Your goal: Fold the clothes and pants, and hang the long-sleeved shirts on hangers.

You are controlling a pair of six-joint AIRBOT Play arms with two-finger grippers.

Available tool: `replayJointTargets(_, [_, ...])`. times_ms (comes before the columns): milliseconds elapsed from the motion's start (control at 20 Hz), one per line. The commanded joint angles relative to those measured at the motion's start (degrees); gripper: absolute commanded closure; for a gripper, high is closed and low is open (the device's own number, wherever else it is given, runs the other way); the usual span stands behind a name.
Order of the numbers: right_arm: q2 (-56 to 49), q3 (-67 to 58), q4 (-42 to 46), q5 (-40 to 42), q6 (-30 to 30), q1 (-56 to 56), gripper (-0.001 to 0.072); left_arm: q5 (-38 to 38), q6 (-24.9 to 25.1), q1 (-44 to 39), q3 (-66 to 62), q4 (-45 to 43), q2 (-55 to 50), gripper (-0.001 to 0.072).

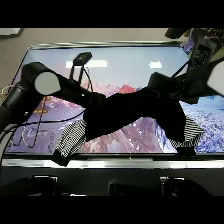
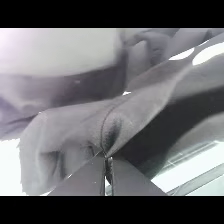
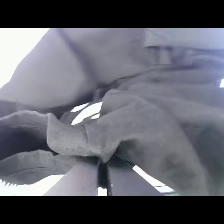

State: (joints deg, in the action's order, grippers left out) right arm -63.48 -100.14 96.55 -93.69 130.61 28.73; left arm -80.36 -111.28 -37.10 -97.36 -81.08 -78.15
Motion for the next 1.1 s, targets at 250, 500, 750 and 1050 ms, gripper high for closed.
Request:
replayJointTargets(250, [4.5, 16.2, 12.3, -5.9, 2.2, 13.1, 0.0678, -3.7, -5.0, -3.5, 4.9, -4.2, 3.4, 0.0674])
replayJointTargets(500, [11.5, 43.8, 9.4, 9.8, 19.8, 15.0, 0.0679, 7.6, -7.6, -5.7, 17.9, 0.5, 3.5, 0.0674])
replayJointTargets(750, [9.9, 44.8, 6.7, 16.7, 20.2, 15.0, 0.0680, 11.1, -5.5, -4.9, 19.3, 2.7, 2.2, 0.0633])
replayJointTargets(1050, [9.7, 44.7, 5.0, 16.7, 19.9, 15.0, 0.0679, 5.7, 4.7, 11.7, 19.4, 4.1, 7.1, 0.0222])
